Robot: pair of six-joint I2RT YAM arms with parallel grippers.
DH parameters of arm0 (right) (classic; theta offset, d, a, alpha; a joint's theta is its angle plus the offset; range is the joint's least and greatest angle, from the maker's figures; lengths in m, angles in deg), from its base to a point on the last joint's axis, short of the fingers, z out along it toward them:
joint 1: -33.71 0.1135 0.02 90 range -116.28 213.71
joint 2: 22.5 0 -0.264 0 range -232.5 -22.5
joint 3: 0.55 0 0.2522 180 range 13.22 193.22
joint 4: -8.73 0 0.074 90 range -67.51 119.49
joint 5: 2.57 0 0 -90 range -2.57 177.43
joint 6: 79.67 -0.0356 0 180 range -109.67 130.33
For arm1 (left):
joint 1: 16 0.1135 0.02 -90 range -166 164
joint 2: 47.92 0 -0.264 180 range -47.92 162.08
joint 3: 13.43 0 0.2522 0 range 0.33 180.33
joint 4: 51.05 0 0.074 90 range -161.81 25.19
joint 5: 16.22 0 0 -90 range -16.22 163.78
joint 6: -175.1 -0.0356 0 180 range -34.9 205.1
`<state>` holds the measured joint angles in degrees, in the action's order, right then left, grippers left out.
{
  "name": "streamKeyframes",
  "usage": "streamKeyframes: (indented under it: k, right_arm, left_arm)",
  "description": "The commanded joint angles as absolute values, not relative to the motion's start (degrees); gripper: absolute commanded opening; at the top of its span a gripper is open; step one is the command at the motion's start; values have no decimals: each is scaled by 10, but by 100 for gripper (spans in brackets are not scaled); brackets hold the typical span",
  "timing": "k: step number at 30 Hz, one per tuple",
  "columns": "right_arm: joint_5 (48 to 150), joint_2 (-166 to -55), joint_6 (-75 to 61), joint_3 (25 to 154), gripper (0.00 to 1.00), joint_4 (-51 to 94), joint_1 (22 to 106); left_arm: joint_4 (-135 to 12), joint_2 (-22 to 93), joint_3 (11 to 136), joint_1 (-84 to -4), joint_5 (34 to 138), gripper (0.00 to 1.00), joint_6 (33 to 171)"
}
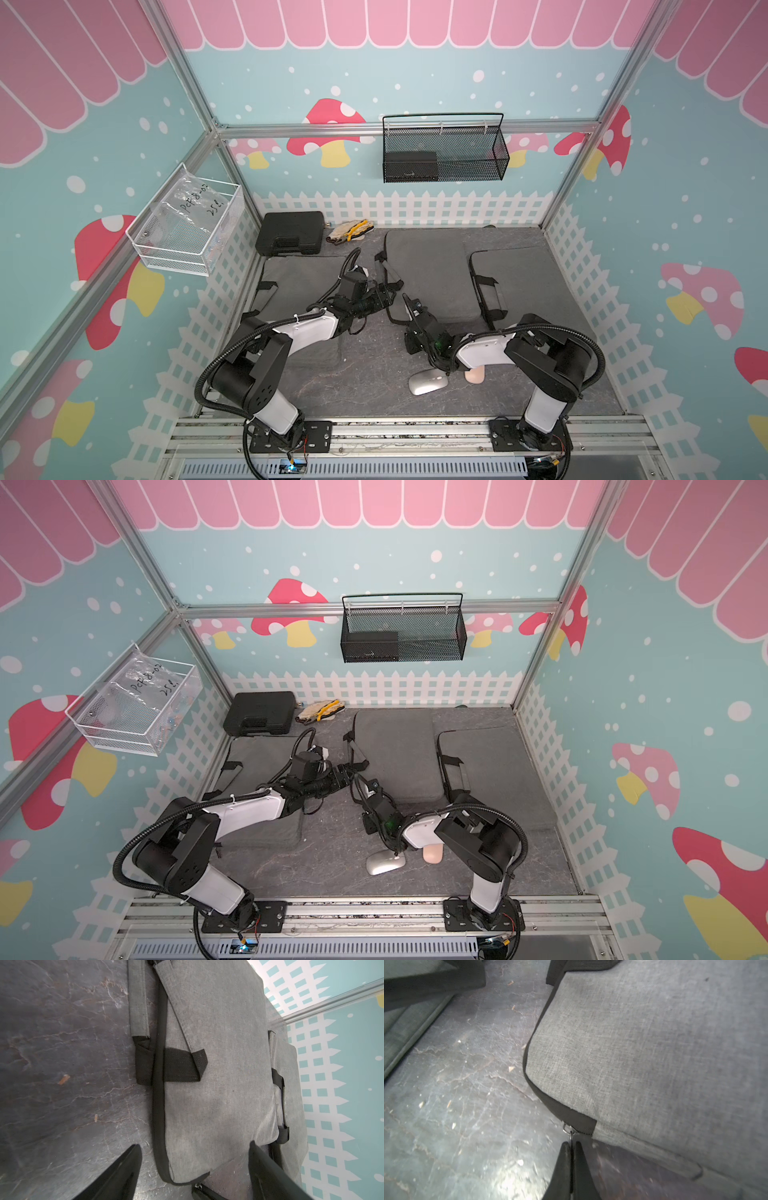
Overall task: Put the mouse into the laptop bag
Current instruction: Unzip the zipper on the zippered laptop bag.
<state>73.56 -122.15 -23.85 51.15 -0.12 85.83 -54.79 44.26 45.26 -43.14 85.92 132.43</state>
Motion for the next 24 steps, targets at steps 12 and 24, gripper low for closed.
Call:
streamKeyframes:
  k: [12, 24]
  right_arm:
    - [768, -1128, -275, 407, 0, -30, 860]
    - [783, -1129, -287, 392, 0, -49, 873]
  left_arm:
    - [-523, 478, 435, -434, 872, 72, 1399]
    - [-446, 573, 441, -442, 931, 60, 1451]
